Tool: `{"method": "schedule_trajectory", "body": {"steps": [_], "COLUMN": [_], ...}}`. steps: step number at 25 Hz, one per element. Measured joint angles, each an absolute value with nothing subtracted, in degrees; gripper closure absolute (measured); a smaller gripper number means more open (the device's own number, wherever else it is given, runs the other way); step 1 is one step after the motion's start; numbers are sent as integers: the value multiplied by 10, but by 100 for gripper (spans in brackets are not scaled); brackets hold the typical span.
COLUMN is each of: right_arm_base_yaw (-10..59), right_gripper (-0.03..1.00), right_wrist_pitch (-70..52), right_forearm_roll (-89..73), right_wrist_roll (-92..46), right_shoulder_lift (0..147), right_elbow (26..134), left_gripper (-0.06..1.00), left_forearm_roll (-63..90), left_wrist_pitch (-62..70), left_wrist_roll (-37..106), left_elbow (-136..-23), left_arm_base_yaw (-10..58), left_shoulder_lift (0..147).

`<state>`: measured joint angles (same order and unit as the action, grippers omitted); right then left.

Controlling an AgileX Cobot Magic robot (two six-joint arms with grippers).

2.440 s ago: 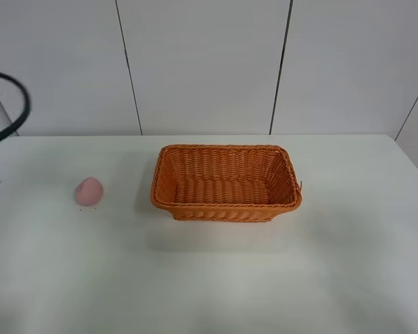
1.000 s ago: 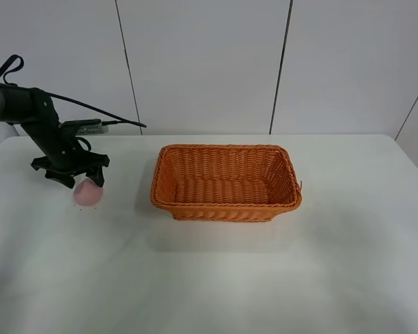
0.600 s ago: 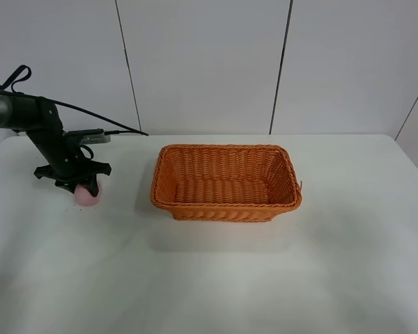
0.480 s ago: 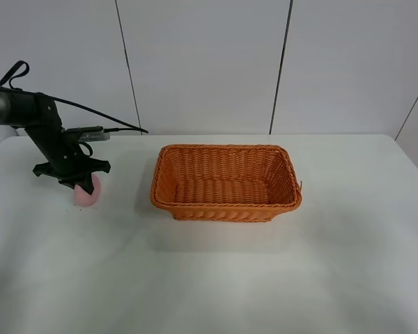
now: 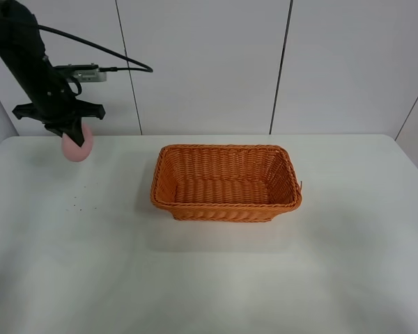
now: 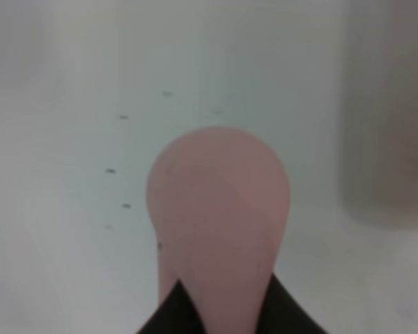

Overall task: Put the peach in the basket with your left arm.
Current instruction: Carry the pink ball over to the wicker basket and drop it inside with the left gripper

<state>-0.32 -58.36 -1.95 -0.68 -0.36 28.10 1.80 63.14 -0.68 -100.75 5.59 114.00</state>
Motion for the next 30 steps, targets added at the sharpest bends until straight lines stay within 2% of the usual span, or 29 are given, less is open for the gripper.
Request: {"method": "schedule_trajectory", "body": {"steps": [7, 12, 16, 20, 21, 23, 27, 30], "right_arm_base_yaw": [-3, -3, -3, -3, -3, -3, -3, -3], "right_gripper": [27, 27, 27, 27, 27, 27, 27, 27], "right_wrist_pitch": [-584, -584, -584, -584, -584, -584, -584, -584], "right_forearm_roll": [-20, -20, -20, -20, -20, -20, -20, -20], "right_wrist_roll": [-7, -7, -7, -7, -7, -7, -7, -7], "right_shoulder_lift": [-4, -4, -4, -4, -4, -4, -4, -4], "right_elbow": [281, 281, 281, 281, 281, 281, 281, 281], "left_gripper": [89, 89, 89, 88, 86, 74, 39, 29], "left_forearm_roll": [17, 18, 21, 23, 26, 33, 45, 44], "left_wrist_pitch": [666, 668, 668, 658, 657, 657, 661, 667], "left_wrist_roll": [-37, -47, -49, -50, -50, -51, -43, -38], "left_elbow": [-1108, -1215, -1271, -1283, -1283, -1283, -1282, -1288], "left_arm_base_yaw": [182, 279, 326, 347, 347, 347, 347, 345], "left_shoulder_lift": [1176, 1265, 1341, 1389, 1397, 1407, 1408, 1408]}}
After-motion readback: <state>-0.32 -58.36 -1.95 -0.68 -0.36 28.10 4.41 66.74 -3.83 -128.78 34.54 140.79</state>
